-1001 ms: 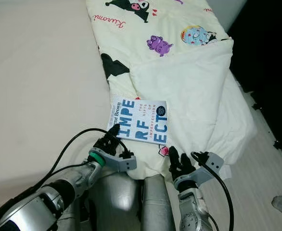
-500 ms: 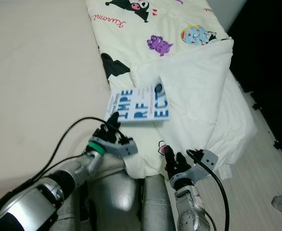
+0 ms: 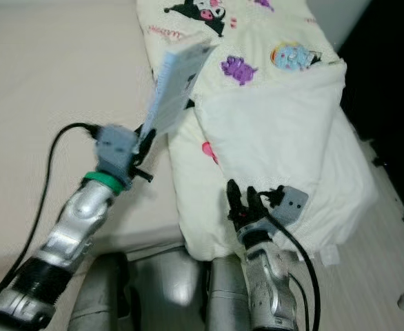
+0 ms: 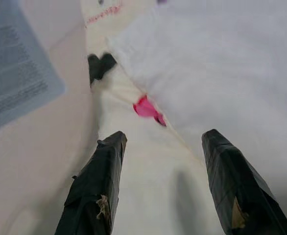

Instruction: Clean up the room

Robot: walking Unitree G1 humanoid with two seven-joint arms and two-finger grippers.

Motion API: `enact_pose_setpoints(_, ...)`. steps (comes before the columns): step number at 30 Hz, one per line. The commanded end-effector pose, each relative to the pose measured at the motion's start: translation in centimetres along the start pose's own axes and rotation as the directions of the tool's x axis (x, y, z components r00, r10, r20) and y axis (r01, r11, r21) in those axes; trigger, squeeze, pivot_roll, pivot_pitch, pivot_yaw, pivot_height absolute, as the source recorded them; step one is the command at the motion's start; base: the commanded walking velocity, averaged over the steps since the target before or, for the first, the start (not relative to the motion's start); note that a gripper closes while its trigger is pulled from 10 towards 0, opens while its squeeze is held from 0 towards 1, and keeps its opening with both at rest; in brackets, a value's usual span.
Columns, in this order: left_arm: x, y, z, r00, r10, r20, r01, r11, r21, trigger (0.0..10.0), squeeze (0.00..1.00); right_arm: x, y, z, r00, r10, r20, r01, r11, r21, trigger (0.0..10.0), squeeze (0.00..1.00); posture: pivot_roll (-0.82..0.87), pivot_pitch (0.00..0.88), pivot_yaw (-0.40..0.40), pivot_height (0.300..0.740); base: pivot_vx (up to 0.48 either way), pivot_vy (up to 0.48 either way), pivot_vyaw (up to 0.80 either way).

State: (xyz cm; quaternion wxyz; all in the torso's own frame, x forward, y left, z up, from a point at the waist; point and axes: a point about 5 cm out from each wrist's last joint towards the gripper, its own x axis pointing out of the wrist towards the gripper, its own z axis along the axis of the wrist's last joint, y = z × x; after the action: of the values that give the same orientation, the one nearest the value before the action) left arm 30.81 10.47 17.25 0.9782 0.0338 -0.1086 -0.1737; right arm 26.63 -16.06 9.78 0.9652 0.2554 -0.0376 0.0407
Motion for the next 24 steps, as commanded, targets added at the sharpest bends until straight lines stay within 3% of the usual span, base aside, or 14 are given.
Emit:
enact_pose_setpoints(1, -0.5, -0.1, 0.5, 1.0, 0.0, 0.003, 0.0, 0.999, -0.053, 10.0, 0.0, -0.2, 0.2, 0.0, 1.0, -0.003, 0.004, 0.003, 1.0, -0.006, 10.0, 0.0, -0.02, 0.102, 0.009, 0.615, 0.0, 0.0, 0.0)
enact_pose_setpoints(5, -1.0, 0.3, -0.7, 0.994, 0.11, 0.003, -0.109, 0.993, -0.053, 10.0, 0.0, 0.1, 0.7, 0.1, 1.0, 0.018, 0.022, -0.017, 0.998, -0.055, 10.0, 0.0, -0.01, 0.091, -0.008, 0.62, 0.0, 0.0, 0.0)
enact_pose_setpoints(8, -0.8, 0.3, -0.8, 0.992, 0.123, 0.0, -0.123, 0.989, -0.078, 10.0, 0.0, 0.2, 0.6, 0.1, 1.0, 0.014, 0.022, -0.012, 0.997, -0.074, 10.0, 0.0, 0.0, 0.085, -0.017, 0.625, 0.0, 0.0, 0.0)
enact_pose_setpoints(10, -0.1, -0.2, -0.5, 0.991, 0.131, -0.009, -0.131, 0.982, -0.135, 10.0, 0.0, 0.4, 0.4, 0.1, 1.0, 0.006, 0.015, -0.004, 0.995, -0.103, 10.0, 0.0, 0.0, 0.076, -0.029, 0.635, 0.0, 0.0, 0.0)
enact_pose_setpoints(14, 0.0, -0.5, -0.3, 0.992, 0.121, -0.025, -0.124, 0.98, -0.156, 10.0, 0.0, 0.4, 0.3, 0.1, 1.0, 0.004, 0.011, -0.002, 0.993, -0.115, 10.0, 0.0, -0.01, 0.071, -0.031, 0.645, 0.0, 0.0, 0.0)
enact_pose_setpoints(24, -0.6, 0.3, -0.6, 0.99, 0.119, -0.072, -0.123, 0.991, -0.057, 10.0, 0.0, 0.4, 0.1, 0.5, 1.0, -0.003, 0.024, 0.006, 0.991, -0.136, 10.0, 0.0, -0.02, 0.064, -0.03, 0.674, 0.0, 0.0, 0.0)
